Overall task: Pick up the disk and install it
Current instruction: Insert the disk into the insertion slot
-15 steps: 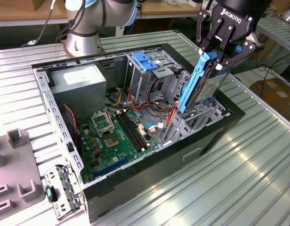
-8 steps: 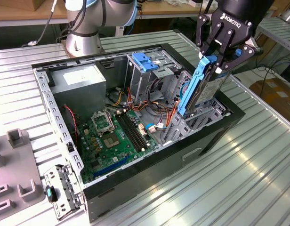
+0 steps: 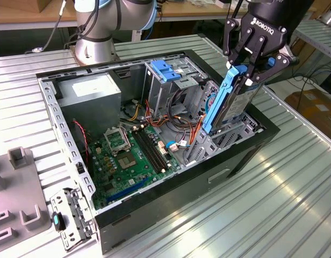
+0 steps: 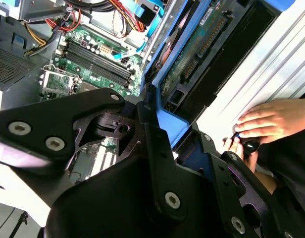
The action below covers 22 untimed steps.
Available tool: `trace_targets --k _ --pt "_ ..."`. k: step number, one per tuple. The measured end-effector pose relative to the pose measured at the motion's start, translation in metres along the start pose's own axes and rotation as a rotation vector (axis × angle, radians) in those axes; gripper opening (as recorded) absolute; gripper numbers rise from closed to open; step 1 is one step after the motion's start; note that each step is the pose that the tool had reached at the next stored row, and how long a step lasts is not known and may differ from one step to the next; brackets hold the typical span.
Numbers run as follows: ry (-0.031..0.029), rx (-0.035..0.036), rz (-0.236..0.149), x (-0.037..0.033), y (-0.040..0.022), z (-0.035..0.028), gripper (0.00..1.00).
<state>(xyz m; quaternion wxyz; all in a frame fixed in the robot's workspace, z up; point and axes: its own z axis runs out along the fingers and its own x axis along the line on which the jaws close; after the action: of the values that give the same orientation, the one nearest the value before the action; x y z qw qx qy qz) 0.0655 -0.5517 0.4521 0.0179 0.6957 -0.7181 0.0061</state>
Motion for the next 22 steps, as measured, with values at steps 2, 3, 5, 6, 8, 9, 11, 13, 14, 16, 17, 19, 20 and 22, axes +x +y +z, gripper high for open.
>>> trace_targets --k 2,3,5,6,8,9,11,13,14,16,17,19,20,22 --pt "-0.0001 0.0000 0.000 0.0000 -0.0002 0.0004 0.37" --pt "-0.0002 0.0000 0.000 0.0001 -0.0003 0.0006 0.37" --pt "-0.0003 0.0000 0.000 0.0001 -0.0004 0.0013 0.37" --pt "-0.0001 0.0000 0.000 0.0002 -0.0004 0.0018 0.37" --pt "-0.0002 0.0000 0.000 0.0003 -0.0004 0.0028 0.37" --pt "-0.0002 0.0000 0.000 0.0003 -0.0005 0.0033 0.37" --pt "-0.0002 0.0000 0.000 0.0003 -0.0005 0.0043 0.37" --pt "-0.0001 -0.0001 0.000 0.0003 -0.0005 0.0047 0.37" --pt "0.0001 -0.0001 0.000 0.0004 -0.0005 0.0047 0.37" --pt "-0.0013 0.0000 0.000 0.0003 -0.0005 0.0049 0.37" --pt "-0.0024 -0.0001 0.000 0.0003 -0.0005 0.0049 0.37" --pt "-0.0052 -0.0001 0.000 0.0003 -0.0005 0.0050 0.37" --pt "-0.0060 -0.0002 0.000 0.0003 -0.0005 0.0051 0.37" --pt "-0.0068 -0.0002 0.000 0.0003 -0.0005 0.0052 0.37"
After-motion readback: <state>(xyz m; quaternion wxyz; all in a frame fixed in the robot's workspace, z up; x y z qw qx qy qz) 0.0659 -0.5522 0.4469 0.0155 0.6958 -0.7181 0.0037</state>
